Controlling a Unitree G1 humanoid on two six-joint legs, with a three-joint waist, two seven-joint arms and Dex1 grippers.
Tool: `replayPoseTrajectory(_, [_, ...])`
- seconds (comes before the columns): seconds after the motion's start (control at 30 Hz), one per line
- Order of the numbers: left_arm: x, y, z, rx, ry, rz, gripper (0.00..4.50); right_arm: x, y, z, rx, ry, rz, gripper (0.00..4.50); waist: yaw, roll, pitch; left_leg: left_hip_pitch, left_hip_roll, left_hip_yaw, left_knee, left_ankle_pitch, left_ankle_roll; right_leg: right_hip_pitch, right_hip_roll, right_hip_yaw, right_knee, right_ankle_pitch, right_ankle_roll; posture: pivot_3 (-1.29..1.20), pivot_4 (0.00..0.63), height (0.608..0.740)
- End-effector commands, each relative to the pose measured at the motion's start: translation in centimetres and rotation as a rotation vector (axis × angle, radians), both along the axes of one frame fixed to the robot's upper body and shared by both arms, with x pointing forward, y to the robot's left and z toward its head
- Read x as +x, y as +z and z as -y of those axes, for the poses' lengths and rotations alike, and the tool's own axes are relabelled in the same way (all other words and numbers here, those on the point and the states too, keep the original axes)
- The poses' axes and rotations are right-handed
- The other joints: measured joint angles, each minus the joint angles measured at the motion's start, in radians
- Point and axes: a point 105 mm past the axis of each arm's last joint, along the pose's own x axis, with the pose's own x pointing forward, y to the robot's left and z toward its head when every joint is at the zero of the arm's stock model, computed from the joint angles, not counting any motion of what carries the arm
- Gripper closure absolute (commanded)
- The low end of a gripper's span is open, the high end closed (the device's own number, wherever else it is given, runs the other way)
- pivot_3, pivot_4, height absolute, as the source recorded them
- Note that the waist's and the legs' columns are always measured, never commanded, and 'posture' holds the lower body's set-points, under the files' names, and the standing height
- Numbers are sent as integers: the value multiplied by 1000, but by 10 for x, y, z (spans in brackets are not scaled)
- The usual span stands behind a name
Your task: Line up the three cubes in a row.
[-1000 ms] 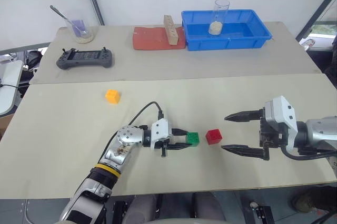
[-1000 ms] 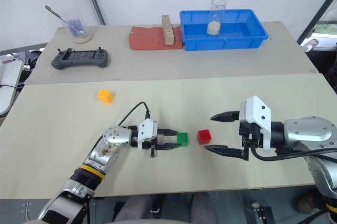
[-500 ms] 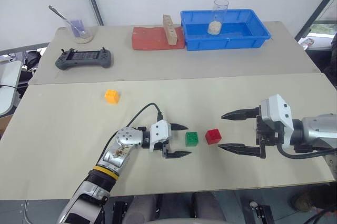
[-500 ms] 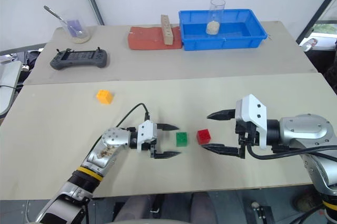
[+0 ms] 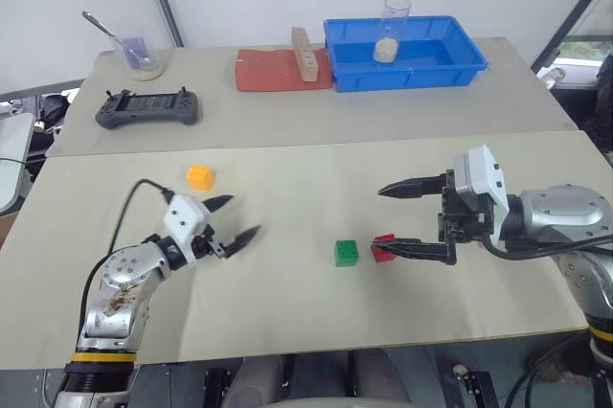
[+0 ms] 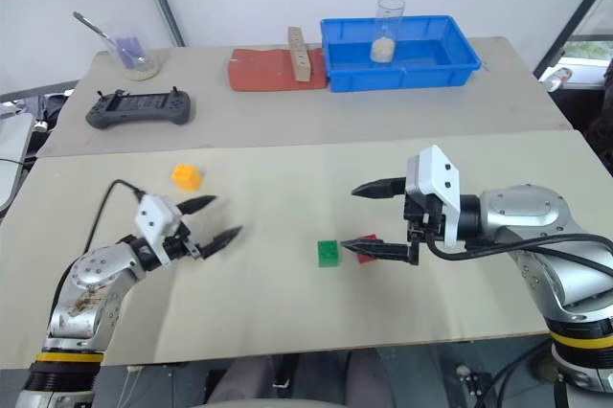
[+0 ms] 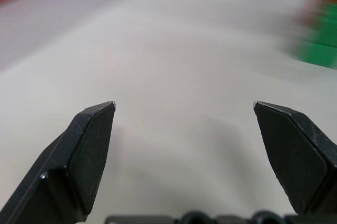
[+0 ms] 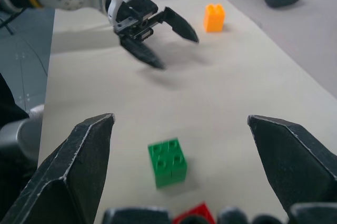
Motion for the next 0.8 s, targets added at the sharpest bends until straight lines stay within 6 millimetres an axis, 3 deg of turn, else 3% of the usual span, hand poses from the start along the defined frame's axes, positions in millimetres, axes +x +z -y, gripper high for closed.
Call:
replayPoseTrajectory(0.03, [5, 11, -26, -54, 246, 65, 23, -1, 13, -10, 38, 30, 14, 0, 5, 0, 0, 0, 0, 0, 0, 0, 0, 0, 0, 0, 0, 0, 0, 0, 150, 740])
replayPoseTrajectory(0.17, [13, 2, -42, -75, 423, 75, 23, 1, 17, -15, 38, 47, 19, 0, 10, 0, 0, 0, 0, 0, 0, 0, 0, 0, 0, 0, 0, 0, 0, 0, 150, 740])
replayPoseTrajectory(0.33, [34, -6, -51, -99, 520, 54, 23, 4, 27, -21, 54, 53, 20, 0, 13, 0, 0, 0, -1, 0, 0, 0, 0, 0, 0, 0, 1, 0, 0, 0, 150, 740])
replayPoseTrajectory(0.77, [78, -11, -56, -74, 499, 40, 23, 2, 43, -28, 81, 41, 35, 0, 11, -1, 0, -1, -1, 0, 0, 0, -1, 0, 0, -1, 1, 0, -1, 0, 150, 740])
replayPoseTrajectory(0.8, [79, -11, -56, -74, 494, 46, 412, 2, 43, -28, 81, 39, 35, 0, 10, -1, 0, -1, -1, 0, 0, 0, -1, -1, 0, -1, 1, 0, -1, 0, 150, 740])
